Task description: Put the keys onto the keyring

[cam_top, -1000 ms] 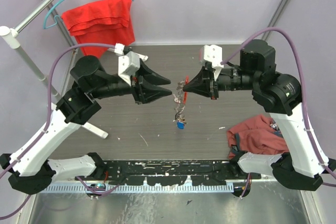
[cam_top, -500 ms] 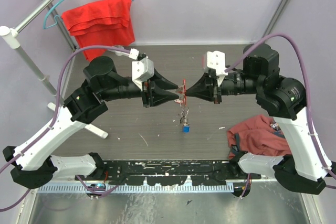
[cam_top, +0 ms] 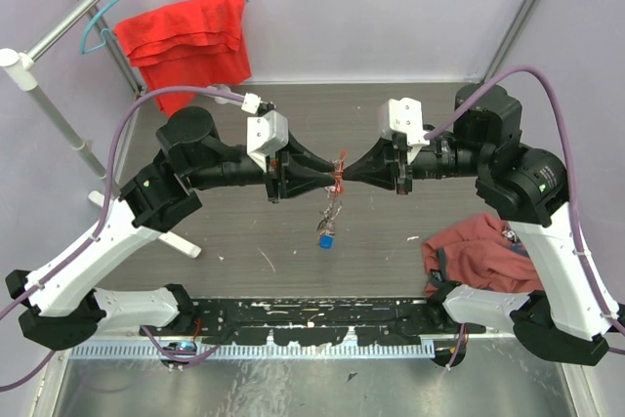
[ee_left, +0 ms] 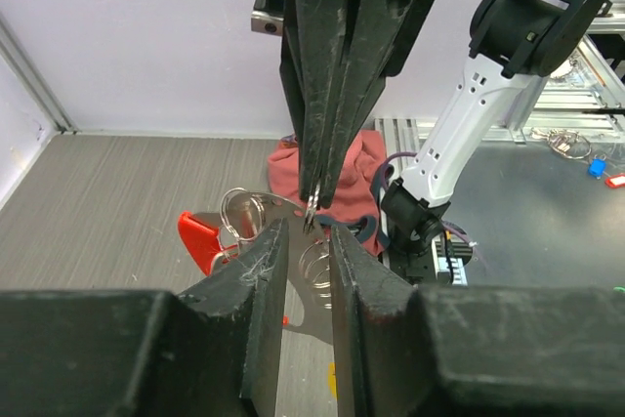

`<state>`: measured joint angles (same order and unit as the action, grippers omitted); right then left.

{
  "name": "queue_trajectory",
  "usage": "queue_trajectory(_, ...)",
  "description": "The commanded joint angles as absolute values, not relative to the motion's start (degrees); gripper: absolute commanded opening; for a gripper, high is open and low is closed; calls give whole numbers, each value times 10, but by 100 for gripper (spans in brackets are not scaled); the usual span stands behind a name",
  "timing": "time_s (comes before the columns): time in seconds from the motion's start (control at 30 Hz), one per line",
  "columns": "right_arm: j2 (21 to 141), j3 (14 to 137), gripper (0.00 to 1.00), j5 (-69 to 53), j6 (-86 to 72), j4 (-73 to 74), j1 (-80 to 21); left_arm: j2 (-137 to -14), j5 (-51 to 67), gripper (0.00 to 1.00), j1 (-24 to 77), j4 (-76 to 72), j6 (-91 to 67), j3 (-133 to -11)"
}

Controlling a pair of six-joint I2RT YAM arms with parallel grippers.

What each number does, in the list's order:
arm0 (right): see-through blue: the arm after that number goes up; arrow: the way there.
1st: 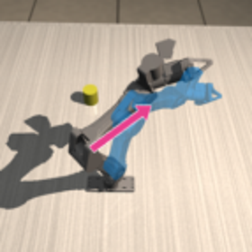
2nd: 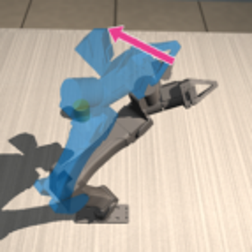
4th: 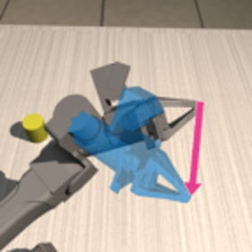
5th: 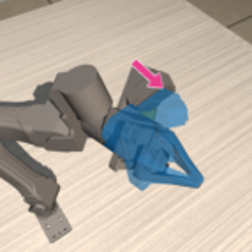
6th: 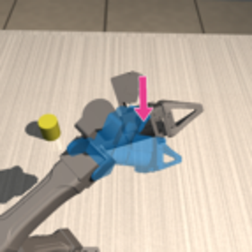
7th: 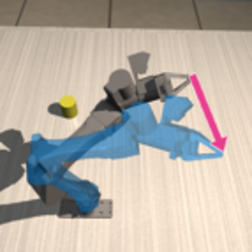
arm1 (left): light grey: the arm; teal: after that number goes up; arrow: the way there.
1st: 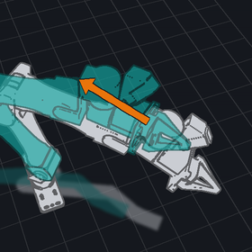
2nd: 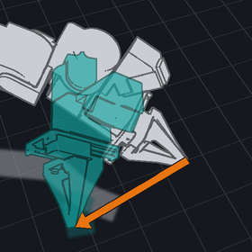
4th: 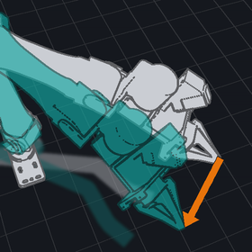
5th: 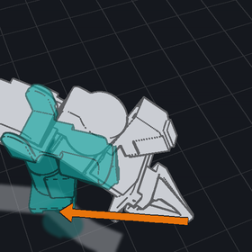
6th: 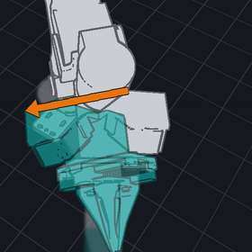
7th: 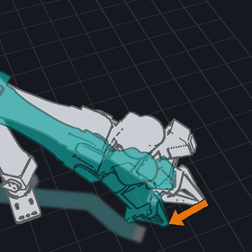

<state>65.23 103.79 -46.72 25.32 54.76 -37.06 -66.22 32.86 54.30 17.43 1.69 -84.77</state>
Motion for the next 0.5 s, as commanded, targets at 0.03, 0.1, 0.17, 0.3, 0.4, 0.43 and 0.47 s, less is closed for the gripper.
queue_trajectory(0.03, 642, 1039, 1, -478, 245, 491, -373, -663, 335, 29, 551, 146, 12, -865)
queue_trajectory(0.1, 642, 1039, 1, -482, 244, 489, -373, -665, 335, 27, 552, 145, 12, -865)
queue_trajectory(0.17, 641, 1037, 1, -485, 243, 487, -373, -667, 335, 25, 553, 144, 11, -866)
queue_trajectory(0.3, 638, 1034, 1, -486, 242, 484, -373, -671, 334, 19, 556, 144, 12, -867)
queue_trajectory(0.4, 636, 1031, 1, -489, 241, 480, -373, -672, 333, 14, 557, 145, 12, -868)
queue_trajectory(0.43, 635, 1029, 1, -489, 241, 478, -373, -672, 332, 11, 556, 144, 12, -869)
queue_trajectory(0.47, 634, 1028, 1, -490, 241, 477, -373, -673, 331, 9, 556, 145, 12, -869)
